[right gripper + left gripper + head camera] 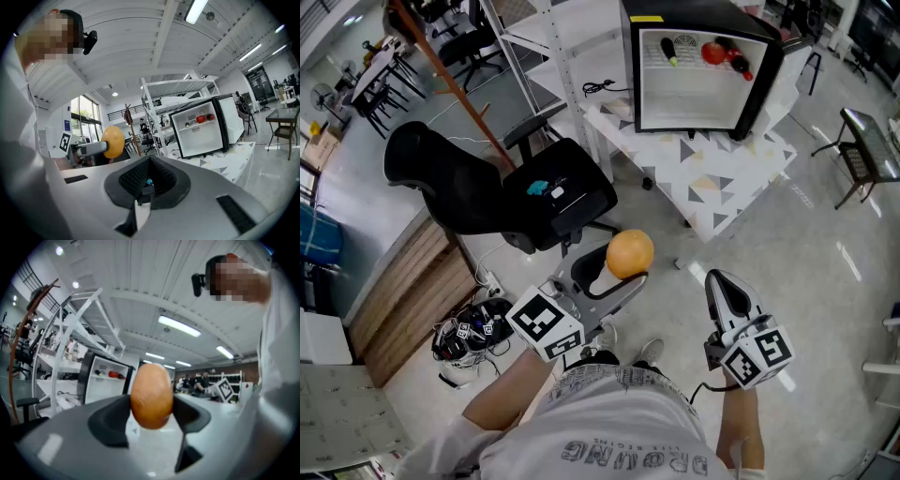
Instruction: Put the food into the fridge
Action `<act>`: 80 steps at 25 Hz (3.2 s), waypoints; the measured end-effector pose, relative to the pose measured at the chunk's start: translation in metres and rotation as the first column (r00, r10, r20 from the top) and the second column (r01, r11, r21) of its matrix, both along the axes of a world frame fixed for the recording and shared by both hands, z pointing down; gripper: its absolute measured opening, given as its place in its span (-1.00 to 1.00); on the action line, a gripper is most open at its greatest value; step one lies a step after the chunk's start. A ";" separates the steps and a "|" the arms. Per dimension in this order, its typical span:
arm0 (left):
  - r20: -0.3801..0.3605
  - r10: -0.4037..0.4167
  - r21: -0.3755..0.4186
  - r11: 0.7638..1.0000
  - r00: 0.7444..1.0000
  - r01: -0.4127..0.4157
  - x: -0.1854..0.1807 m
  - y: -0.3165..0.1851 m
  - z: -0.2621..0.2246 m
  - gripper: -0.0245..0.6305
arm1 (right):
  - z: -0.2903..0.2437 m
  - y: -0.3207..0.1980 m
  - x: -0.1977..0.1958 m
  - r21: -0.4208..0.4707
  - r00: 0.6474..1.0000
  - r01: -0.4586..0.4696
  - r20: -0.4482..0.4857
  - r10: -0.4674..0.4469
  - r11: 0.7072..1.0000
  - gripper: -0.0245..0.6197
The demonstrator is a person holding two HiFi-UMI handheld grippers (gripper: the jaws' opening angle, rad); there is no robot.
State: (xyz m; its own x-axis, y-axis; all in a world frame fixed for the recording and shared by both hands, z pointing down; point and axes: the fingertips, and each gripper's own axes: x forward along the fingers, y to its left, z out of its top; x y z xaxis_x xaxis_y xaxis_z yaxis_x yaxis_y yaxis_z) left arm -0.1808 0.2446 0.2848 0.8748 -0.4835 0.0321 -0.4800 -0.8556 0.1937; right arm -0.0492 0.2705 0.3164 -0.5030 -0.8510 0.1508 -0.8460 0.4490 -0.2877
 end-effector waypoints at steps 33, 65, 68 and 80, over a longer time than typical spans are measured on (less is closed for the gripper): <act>0.012 -0.055 0.011 0.998 0.998 0.055 0.042 0.031 0.007 -0.06 | 0.002 0.025 0.047 0.037 1.000 0.014 0.002 -0.014 0.999 -0.92; 0.013 -0.079 0.020 0.997 0.997 0.079 0.082 0.004 0.014 -0.06 | 0.017 0.001 0.092 0.036 1.000 0.016 -0.001 -0.016 0.999 -0.92; 0.006 -0.080 0.015 0.997 0.997 0.080 0.083 -0.011 0.018 -0.06 | 0.021 -0.013 0.093 0.027 1.000 0.014 -0.011 -0.014 1.000 -0.92; 0.006 -0.053 -0.021 0.998 0.999 0.053 0.087 -0.093 0.033 -0.06 | 0.034 -0.089 0.096 -0.013 1.000 -0.012 -0.016 0.011 1.000 -0.92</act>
State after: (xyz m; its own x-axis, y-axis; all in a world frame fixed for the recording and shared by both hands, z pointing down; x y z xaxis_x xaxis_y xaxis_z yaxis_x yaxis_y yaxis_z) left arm -0.0941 0.1518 0.3177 0.8477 -0.5283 0.0473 -0.5257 -0.8247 0.2085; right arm 0.0468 0.1817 0.3502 -0.4907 -0.8545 0.1704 -0.8556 0.4355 -0.2799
